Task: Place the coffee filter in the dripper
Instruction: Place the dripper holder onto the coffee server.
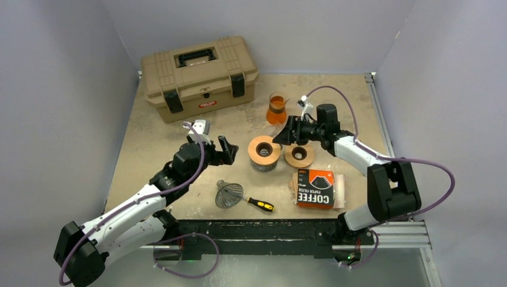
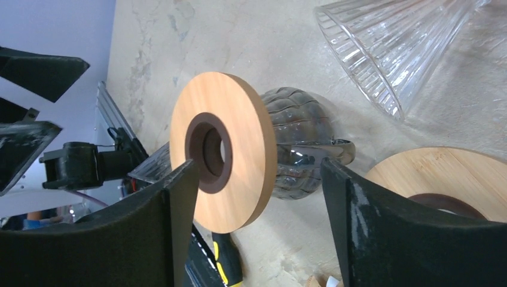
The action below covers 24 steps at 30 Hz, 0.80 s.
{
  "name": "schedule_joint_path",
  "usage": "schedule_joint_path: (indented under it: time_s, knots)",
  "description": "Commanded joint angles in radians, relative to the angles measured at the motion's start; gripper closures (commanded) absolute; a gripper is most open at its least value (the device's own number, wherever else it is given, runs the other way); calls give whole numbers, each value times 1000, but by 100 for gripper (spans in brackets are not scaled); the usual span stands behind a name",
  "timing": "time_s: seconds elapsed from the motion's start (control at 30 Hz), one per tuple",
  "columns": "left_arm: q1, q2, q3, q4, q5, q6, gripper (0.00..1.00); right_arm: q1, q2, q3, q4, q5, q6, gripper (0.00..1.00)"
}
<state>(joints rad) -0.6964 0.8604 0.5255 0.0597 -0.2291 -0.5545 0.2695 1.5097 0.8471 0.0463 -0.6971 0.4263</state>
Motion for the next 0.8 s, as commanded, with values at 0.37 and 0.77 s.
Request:
schedule_joint_path:
  time_s: [0.37,0.77]
  knots:
    - [-3,-55,80,-208,-92,50,4,5,-227,-69,33,133,-49,4]
    - [-4,32,138,-338,-43,58,4,5,-259,-108,123,65,-28,1]
